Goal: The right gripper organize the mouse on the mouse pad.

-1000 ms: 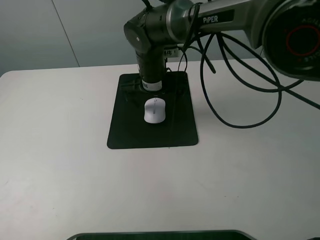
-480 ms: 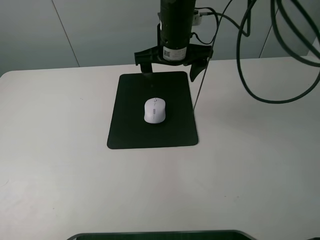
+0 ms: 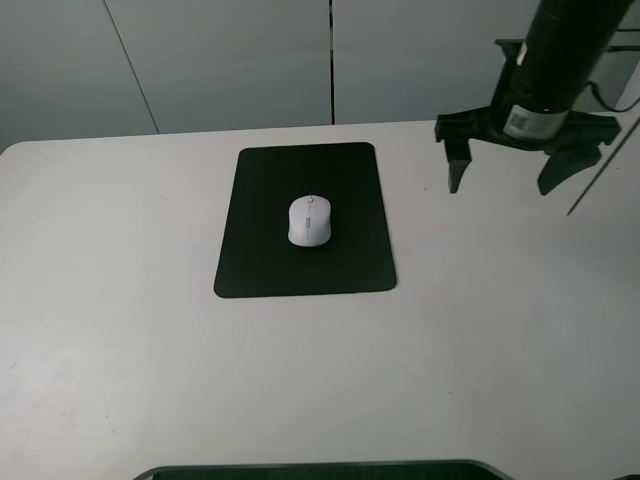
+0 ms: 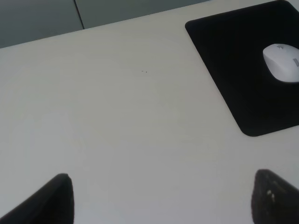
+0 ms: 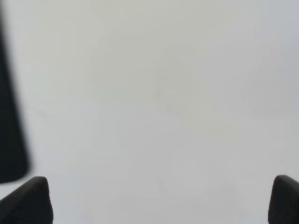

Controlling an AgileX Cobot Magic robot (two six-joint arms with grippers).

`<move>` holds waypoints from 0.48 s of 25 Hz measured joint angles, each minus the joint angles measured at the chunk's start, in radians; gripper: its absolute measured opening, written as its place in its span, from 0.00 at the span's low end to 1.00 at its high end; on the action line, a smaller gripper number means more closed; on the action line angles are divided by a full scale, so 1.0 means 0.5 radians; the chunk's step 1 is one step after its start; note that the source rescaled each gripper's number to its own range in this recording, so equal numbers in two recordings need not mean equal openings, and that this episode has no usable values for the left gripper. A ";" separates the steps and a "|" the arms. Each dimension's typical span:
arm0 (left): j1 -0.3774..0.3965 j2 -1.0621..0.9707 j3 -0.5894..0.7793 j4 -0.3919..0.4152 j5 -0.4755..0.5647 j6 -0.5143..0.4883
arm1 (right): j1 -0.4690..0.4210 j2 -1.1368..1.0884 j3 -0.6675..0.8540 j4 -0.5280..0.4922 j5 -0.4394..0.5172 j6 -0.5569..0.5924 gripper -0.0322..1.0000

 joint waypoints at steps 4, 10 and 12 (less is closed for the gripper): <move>0.000 0.000 0.000 0.000 0.000 0.000 | -0.268 -0.337 0.255 -0.018 -0.003 -0.106 0.99; 0.000 0.000 0.000 0.000 0.000 0.000 | -0.580 -0.885 0.530 -0.091 0.001 -0.302 0.99; 0.000 0.000 0.000 0.000 0.000 0.000 | -0.624 -1.053 0.595 -0.105 0.010 -0.373 0.99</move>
